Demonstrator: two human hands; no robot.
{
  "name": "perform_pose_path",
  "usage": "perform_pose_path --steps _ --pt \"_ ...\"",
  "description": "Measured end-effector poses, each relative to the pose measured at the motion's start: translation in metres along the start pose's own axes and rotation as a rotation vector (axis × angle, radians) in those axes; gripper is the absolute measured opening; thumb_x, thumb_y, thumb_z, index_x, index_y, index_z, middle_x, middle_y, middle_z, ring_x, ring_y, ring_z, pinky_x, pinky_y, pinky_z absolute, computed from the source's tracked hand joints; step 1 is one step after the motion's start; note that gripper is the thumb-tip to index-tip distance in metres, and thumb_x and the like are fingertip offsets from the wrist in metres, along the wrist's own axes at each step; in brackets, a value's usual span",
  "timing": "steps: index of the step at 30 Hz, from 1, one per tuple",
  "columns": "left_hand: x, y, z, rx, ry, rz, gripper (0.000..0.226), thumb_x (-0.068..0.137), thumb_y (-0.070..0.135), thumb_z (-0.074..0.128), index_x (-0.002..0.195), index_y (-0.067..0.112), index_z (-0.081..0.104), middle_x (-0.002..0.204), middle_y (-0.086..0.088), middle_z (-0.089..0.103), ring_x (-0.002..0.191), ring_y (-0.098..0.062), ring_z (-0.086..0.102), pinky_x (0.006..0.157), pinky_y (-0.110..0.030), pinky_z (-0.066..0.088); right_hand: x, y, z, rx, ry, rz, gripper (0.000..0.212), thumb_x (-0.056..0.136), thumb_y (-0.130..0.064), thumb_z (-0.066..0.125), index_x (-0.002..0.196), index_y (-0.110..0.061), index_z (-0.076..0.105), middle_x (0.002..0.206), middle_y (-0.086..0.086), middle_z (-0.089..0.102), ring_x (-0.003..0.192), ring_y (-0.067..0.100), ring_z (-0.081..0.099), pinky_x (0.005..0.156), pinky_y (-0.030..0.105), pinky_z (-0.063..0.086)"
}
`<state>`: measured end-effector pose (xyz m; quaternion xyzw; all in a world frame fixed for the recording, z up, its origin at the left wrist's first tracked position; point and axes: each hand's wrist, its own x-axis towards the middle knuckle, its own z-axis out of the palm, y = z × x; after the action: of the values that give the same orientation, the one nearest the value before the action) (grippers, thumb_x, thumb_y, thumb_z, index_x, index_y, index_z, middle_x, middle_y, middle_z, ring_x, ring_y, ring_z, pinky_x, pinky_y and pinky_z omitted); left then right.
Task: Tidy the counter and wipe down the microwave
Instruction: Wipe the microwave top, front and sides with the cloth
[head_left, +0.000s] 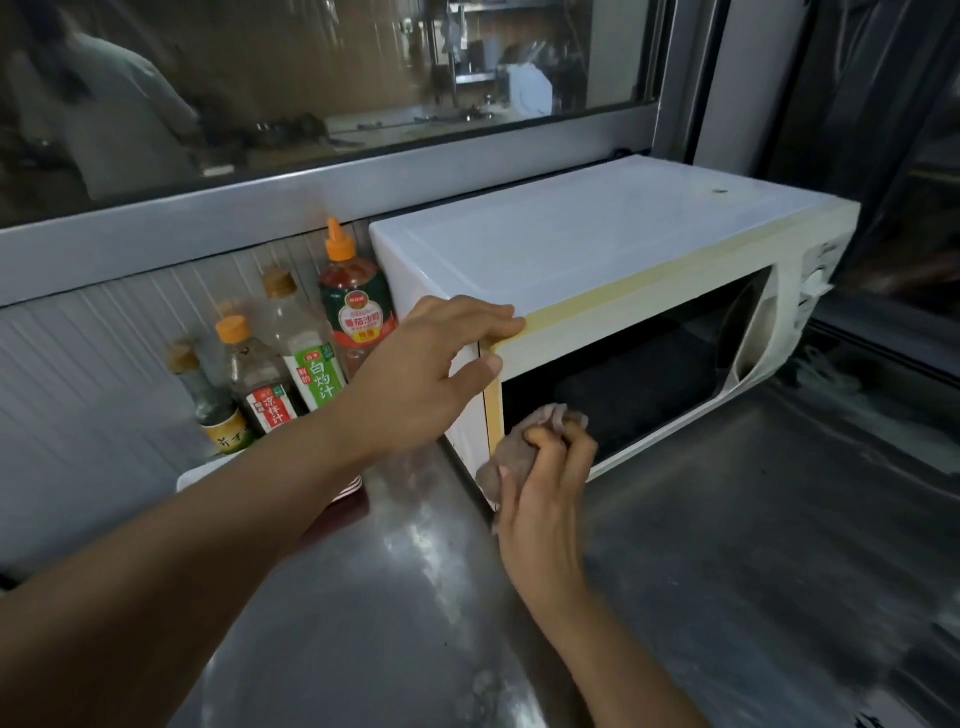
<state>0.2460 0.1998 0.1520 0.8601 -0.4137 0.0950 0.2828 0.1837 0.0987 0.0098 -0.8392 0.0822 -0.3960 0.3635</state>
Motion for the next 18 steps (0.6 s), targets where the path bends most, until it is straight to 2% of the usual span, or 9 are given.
perform_pose_path --steps 3,6,10,13,16,18 --pt "0.004 0.002 -0.001 0.043 0.003 -0.005 0.030 0.093 0.016 0.053 0.123 0.019 0.060 0.129 0.004 0.056 0.117 -0.017 0.048 0.098 -0.022 0.031 0.021 -0.022 -0.006 0.095 0.114 -0.034 0.031 0.086 -0.002 0.062 0.115 0.002 0.052 0.129 0.021 0.036 0.124 0.024 0.042 0.104 0.035 0.041" --pt "0.007 0.002 0.001 0.072 0.040 -0.009 0.026 0.092 0.019 0.055 0.117 0.019 0.063 0.122 0.006 0.060 0.109 -0.017 0.050 0.090 -0.017 0.033 0.026 -0.027 -0.001 0.145 0.194 -0.061 0.028 0.088 -0.004 0.058 0.115 0.000 0.052 0.130 0.021 0.035 0.123 0.013 0.037 0.105 0.023 0.035" --pt "0.008 0.003 0.010 0.116 0.115 -0.011 0.030 0.086 0.029 0.054 0.110 0.018 0.065 0.114 0.006 0.062 0.104 -0.016 0.052 0.087 -0.032 0.042 0.042 0.000 0.001 0.137 0.232 -0.117 0.022 0.092 -0.011 0.052 0.112 -0.010 0.044 0.122 0.026 0.039 0.114 0.023 0.044 0.100 0.025 0.038" --pt "0.009 0.002 0.013 0.128 0.151 0.004 0.027 0.085 0.027 0.055 0.108 0.017 0.066 0.112 0.005 0.063 0.100 -0.017 0.052 0.084 -0.032 0.042 0.064 0.031 -0.007 0.104 0.260 -0.101 0.022 0.091 -0.008 0.048 0.112 -0.012 0.042 0.121 0.028 0.038 0.118 0.025 0.039 0.104 0.021 0.029" --pt "0.008 0.001 0.015 0.122 0.178 0.013 0.026 0.085 0.025 0.056 0.107 0.015 0.066 0.111 0.003 0.063 0.100 -0.018 0.053 0.083 -0.030 0.040 0.080 0.052 -0.014 0.097 0.279 -0.051 0.025 0.089 -0.003 0.047 0.114 -0.004 0.045 0.123 0.029 0.037 0.121 0.027 0.036 0.107 0.019 0.024" --pt "0.007 0.002 0.017 0.122 0.181 0.008 0.025 0.085 0.024 0.055 0.107 0.015 0.066 0.111 0.003 0.063 0.100 -0.019 0.053 0.083 -0.028 0.038 0.095 0.067 -0.024 0.125 0.286 0.050 0.027 0.087 0.002 0.043 0.114 0.005 0.046 0.126 0.029 0.035 0.124 0.030 0.035 0.109 0.020 0.023"
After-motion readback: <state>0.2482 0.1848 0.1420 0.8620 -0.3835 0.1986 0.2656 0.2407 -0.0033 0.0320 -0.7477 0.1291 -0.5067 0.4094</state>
